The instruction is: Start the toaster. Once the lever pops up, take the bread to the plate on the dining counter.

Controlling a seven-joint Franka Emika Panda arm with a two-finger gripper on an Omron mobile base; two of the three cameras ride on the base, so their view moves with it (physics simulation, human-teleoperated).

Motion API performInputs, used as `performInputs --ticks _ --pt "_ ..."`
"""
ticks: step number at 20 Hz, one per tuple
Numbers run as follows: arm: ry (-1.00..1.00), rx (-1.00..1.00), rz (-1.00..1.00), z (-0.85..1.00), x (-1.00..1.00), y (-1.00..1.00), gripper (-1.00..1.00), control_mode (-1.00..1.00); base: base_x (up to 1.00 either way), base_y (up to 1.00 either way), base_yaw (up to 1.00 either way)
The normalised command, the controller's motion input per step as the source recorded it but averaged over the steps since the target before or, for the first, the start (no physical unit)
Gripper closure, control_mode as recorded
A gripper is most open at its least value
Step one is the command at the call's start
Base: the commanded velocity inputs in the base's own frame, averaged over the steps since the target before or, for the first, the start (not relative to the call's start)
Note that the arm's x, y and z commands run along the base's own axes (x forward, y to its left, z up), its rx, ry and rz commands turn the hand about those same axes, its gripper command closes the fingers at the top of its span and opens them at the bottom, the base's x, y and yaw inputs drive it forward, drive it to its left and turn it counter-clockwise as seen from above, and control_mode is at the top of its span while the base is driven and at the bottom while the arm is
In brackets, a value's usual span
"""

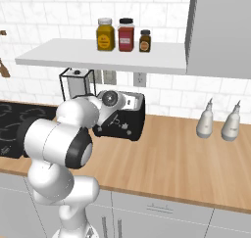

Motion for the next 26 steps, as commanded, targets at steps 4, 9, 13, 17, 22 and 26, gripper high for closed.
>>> performInputs --ticks 4,9,13,17,22,26 --pt "0.0 0.0 0.0 0.0 0.0 0.0 -1.0 -1.0 0.0 0.0 0.0" --pt "0.0 0.0 0.0 0.0 0.0 0.0 -1.0 -1.0 0.0 0.0 0.0" --pt "0.0 0.0 0.0 0.0 0.0 0.0 -1.0 -1.0 0.0 0.0 0.0" --pt "0.0 0.0 0.0 0.0 0.0 0.0 -1.0 -1.0 0.0 0.0 0.0" --pt "0.0 0.0 0.0 0.0 0.0 0.0 -1.0 -1.0 0.0 0.0 0.0" --pt "0.0 0.0 0.0 0.0 0.0 0.0 -1.0 -1.0 0.0 0.0 0.0"
